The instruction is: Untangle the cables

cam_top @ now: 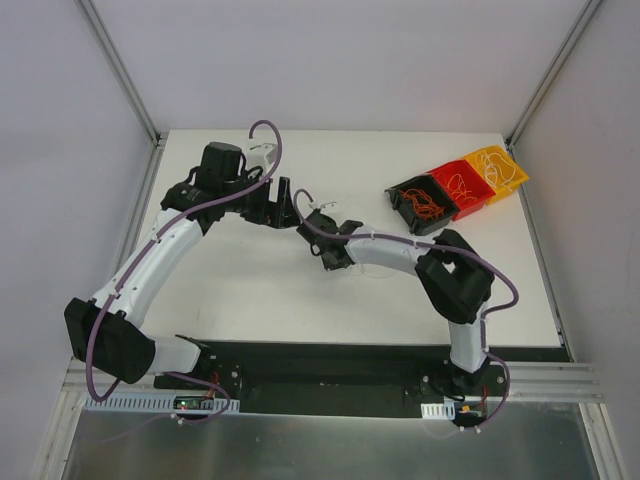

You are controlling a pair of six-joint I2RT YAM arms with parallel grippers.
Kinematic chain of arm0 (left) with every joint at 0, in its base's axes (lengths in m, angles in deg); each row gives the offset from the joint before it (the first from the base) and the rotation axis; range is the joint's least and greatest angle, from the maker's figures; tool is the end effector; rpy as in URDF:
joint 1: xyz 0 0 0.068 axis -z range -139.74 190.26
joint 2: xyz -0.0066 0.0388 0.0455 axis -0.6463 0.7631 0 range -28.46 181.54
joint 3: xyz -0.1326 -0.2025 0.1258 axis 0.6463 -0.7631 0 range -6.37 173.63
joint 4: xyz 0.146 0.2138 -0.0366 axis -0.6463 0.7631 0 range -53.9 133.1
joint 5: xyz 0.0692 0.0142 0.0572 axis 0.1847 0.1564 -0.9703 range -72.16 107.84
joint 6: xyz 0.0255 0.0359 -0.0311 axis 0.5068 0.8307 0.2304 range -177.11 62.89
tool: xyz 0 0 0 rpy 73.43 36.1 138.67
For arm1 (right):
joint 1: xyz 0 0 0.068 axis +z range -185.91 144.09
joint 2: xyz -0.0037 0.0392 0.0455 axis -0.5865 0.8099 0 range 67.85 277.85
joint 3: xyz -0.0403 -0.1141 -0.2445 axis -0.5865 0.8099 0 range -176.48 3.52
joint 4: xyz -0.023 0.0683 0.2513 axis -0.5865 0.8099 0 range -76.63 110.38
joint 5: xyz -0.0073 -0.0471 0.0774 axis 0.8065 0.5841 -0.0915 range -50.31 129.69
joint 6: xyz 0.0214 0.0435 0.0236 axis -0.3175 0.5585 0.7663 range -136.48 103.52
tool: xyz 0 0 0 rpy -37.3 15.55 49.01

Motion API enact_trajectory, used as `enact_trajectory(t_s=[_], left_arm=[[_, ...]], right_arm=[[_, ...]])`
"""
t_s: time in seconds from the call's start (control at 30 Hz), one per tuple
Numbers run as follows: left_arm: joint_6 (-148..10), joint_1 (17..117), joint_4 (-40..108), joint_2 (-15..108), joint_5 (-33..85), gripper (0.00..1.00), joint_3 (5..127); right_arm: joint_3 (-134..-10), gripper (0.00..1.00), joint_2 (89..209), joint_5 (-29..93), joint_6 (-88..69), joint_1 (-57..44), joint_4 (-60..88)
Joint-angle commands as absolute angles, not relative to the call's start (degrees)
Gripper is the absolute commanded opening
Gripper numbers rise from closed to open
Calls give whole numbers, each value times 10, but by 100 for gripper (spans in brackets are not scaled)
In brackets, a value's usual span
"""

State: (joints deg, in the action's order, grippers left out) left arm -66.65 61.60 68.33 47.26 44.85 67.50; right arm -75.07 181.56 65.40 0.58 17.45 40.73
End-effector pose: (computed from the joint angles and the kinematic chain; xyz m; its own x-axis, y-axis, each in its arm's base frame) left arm 0.2636 -0.1204 0.3621 -0.6266 0.0861 -0.7746 0.5786 0.7172 -0.3883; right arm 0.2571 0.3198 0.1693 -0.6829 -0.4753 -0.5548 -0.4214 0.8766 -0.2322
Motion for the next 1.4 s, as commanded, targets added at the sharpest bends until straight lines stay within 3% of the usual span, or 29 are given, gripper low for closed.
enact_trajectory(t_s=[0.0, 0.33, 0.63, 0.9, 1.37], left_arm=[[-664, 619, 655, 463, 459, 82, 674], [-664, 619, 655, 462, 464, 82, 675], [-667, 619, 655, 458, 475, 82, 675], [-670, 619, 651, 452, 489, 82, 675], [-674, 619, 646, 456, 501, 82, 671]], right_arm=[[-723, 0, 1703, 669, -61, 190, 403], [-678, 0, 1471, 608, -106, 112, 416], [-761, 0, 1374, 560, -161, -46, 458], [-961, 0, 1390, 613, -255, -132, 473], [-1311, 0, 1555, 618, -346, -240, 420]])
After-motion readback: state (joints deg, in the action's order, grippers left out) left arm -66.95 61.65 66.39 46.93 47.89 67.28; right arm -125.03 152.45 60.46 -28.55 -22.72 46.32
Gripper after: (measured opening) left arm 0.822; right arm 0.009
